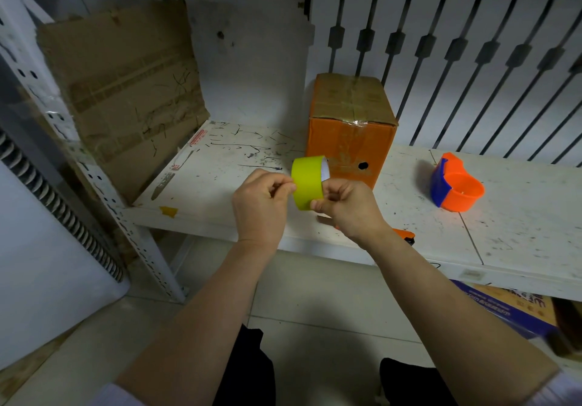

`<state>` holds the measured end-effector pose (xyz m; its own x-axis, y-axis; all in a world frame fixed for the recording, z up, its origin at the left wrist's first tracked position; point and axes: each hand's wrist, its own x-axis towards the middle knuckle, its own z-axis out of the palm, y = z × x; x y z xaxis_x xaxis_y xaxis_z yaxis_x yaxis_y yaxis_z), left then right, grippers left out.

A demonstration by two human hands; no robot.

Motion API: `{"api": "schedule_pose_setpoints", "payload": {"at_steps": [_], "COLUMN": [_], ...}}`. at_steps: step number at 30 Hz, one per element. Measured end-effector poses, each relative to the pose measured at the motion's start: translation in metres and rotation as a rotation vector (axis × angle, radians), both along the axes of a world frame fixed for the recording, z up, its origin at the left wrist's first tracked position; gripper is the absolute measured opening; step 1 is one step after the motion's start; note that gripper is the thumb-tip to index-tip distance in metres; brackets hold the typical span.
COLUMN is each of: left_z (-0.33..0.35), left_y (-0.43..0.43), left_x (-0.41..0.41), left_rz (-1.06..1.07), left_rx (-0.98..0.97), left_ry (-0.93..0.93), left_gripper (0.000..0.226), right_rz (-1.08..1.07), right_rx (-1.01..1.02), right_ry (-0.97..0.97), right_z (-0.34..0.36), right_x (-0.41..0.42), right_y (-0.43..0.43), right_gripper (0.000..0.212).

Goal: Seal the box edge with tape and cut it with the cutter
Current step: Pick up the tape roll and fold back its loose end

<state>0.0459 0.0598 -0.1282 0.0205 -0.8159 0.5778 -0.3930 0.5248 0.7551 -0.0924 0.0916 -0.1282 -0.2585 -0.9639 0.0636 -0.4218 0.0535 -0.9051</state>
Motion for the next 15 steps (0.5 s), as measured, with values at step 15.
{"api": "schedule_pose_setpoints", "payload": {"at_steps": [15], "left_z": [0.0037], "left_y": [-0.0078], "left_x": [-0.0092], "left_rz": [-0.001], "left_rx": [0.098], "left_ry": [-0.113], "left_gripper": [0.007], "right_rz": [-0.030], "right_rx": [-0.023], "right_ry": [0.076], "right_z": [0.0046], "right_x": [0.0028], "right_y": [-0.0025], "right_gripper": [0.022]}}
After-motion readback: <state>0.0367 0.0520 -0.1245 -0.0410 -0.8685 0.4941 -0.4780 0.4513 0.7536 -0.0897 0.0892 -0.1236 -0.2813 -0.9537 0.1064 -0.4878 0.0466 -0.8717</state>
